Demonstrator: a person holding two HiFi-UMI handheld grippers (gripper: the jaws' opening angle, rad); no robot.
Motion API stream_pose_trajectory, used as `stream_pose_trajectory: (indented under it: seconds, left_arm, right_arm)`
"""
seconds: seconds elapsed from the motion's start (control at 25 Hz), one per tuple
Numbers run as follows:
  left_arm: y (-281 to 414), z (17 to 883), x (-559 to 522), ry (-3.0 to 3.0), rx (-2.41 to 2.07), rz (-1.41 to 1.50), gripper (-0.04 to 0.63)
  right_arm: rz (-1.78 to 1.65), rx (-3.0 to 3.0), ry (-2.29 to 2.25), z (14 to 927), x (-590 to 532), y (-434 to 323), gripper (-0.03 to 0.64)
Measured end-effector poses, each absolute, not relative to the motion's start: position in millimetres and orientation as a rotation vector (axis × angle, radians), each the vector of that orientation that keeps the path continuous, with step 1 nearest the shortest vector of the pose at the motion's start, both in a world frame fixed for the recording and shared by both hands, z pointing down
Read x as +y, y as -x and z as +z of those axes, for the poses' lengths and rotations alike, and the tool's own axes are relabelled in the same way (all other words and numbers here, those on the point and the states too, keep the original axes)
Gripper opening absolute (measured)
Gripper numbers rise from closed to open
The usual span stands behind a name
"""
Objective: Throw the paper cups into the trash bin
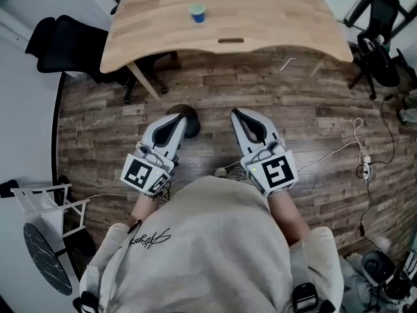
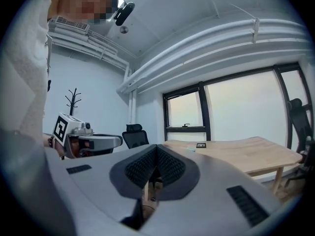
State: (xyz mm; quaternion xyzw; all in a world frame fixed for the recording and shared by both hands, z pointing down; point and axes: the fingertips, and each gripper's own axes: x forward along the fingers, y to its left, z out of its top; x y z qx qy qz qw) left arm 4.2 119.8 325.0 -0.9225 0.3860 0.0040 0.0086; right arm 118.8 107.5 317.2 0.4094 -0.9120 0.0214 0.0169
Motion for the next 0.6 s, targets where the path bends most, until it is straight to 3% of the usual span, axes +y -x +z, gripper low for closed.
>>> stream_pose_trajectory:
  seconds: [0.6]
  left_arm:
    - [7, 322, 126, 2.878, 1.188, 0.012, 0.002]
  right_arm:
    - [0.025, -2.796, -1.351, 312, 116, -128, 0.008]
